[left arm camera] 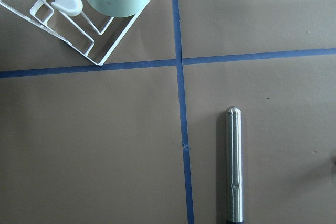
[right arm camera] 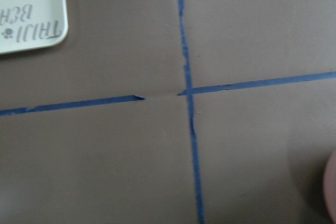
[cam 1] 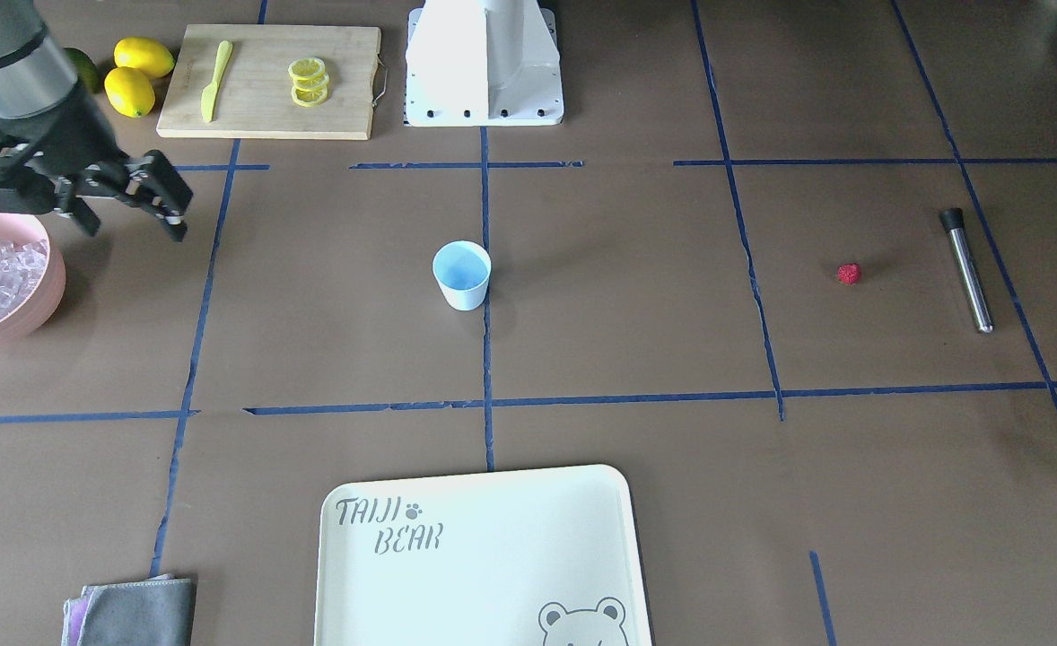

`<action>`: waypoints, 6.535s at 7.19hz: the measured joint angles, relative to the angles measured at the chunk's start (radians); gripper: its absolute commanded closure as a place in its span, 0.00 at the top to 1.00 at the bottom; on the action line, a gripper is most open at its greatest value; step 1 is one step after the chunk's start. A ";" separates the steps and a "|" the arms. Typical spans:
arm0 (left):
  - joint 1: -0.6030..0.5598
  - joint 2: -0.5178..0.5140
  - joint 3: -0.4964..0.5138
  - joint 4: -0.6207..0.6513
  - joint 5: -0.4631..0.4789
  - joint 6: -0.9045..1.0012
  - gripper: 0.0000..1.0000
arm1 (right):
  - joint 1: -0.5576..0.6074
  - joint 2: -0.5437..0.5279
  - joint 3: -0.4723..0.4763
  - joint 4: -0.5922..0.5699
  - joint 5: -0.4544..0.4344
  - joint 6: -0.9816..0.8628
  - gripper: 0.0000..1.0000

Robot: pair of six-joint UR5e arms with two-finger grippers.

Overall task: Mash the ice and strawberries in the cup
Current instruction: 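Release the cube into the cup and return the right gripper to the bowl, then lower the right gripper into the ice bowl and grasp another cube, then carry the second ice cube with the right gripper over the cup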

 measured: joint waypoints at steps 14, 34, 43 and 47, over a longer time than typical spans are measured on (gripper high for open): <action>-0.001 0.008 -0.063 0.010 -0.001 -0.046 1.00 | 0.170 -0.372 -0.350 0.409 0.102 -0.456 0.72; -0.001 0.023 -0.100 0.016 -0.001 -0.075 1.00 | 0.149 -0.219 -0.112 0.148 0.128 -0.413 0.00; -0.001 0.040 -0.105 0.012 -0.001 -0.077 1.00 | -0.422 0.610 -0.461 -0.064 -0.182 0.308 0.00; -0.001 0.041 -0.106 0.012 0.000 -0.076 1.00 | -0.451 0.640 -0.533 -0.033 -0.186 0.319 0.32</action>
